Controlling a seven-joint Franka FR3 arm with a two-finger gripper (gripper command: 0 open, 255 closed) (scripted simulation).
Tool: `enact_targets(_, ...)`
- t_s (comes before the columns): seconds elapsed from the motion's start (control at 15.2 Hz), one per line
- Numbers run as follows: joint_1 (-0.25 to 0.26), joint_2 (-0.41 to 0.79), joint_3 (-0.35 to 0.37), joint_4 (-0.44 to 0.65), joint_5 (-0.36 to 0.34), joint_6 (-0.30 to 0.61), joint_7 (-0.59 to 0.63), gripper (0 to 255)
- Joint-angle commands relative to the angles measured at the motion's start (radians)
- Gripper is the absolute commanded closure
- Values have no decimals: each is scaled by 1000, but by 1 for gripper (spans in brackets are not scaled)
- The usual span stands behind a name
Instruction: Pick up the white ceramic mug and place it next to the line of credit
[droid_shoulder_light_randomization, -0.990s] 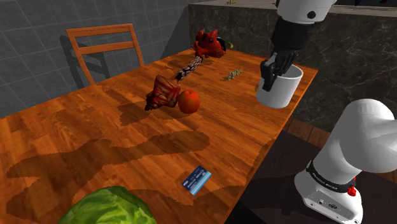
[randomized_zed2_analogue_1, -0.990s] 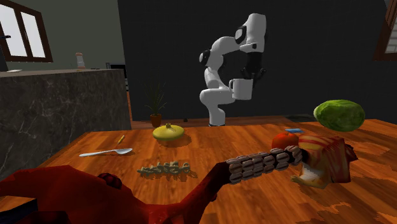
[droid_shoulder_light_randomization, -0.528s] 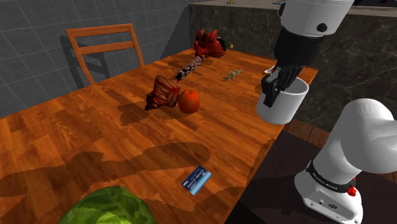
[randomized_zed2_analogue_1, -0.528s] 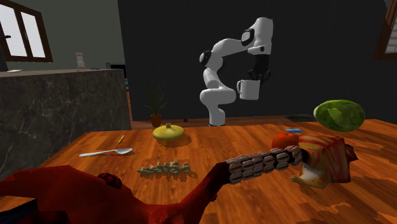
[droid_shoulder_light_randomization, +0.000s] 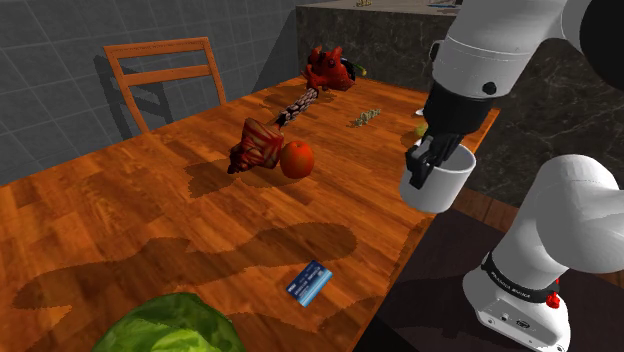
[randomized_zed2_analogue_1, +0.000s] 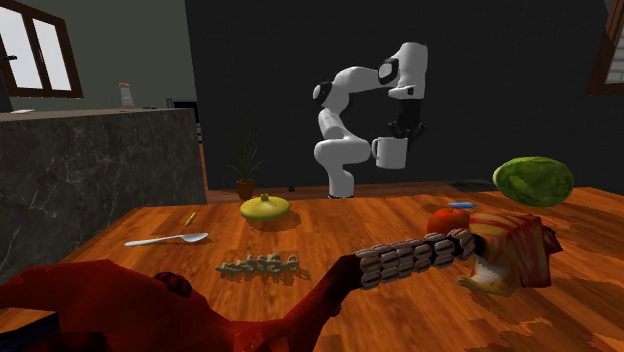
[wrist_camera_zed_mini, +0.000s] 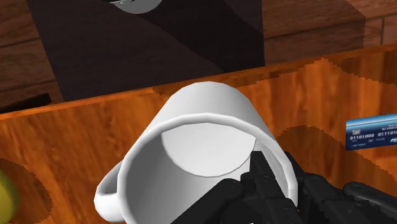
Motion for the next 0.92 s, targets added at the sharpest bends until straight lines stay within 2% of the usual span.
enact_targets(0.0,4,-3,9,-30,8,27,1,255)
enact_targets(0.86,36,-24,67,-207,66,182,5,255)
